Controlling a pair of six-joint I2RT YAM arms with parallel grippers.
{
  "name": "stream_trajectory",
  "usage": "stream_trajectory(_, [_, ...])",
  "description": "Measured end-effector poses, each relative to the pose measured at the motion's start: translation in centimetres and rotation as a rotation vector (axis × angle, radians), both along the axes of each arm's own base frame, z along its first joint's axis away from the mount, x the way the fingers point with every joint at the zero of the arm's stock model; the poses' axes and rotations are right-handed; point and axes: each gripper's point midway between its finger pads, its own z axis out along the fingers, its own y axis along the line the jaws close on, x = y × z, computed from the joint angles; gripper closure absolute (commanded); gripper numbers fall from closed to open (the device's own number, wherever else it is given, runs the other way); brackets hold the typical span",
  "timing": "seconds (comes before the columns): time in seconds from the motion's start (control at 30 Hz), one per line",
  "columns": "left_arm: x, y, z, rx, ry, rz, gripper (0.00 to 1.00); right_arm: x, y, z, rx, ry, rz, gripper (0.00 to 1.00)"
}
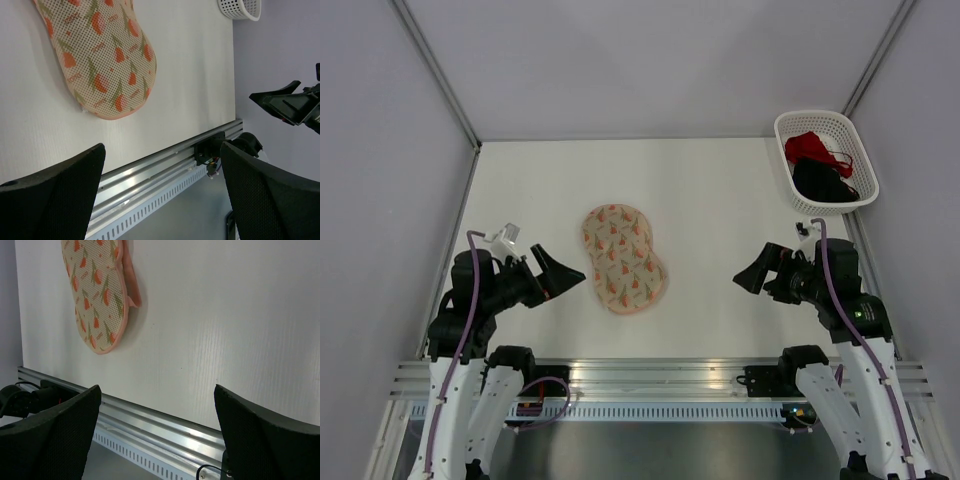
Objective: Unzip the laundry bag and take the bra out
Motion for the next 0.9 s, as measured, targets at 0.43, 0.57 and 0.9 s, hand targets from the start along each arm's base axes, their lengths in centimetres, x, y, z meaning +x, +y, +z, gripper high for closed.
stream_trajectory(0.43, [4.5, 1.1, -8.7, 0.078, 0.213, 0.079, 0.0, 0.1, 1.6, 0.1, 0.145, -0.088, 0.003, 0.02])
stream_trajectory(0.57, [7.1, 1.6, -10.7, 0.114, 0.253, 0.117, 0.0, 0.2, 1.8, -0.6, 0.157, -0.059, 0.006, 0.02])
stream_trajectory(0.9, [11.7, 1.3, -16.6, 0.141, 0.359, 0.144, 0.01, 0.1, 1.9, -0.7, 0.153, -0.055, 0.017, 0.02])
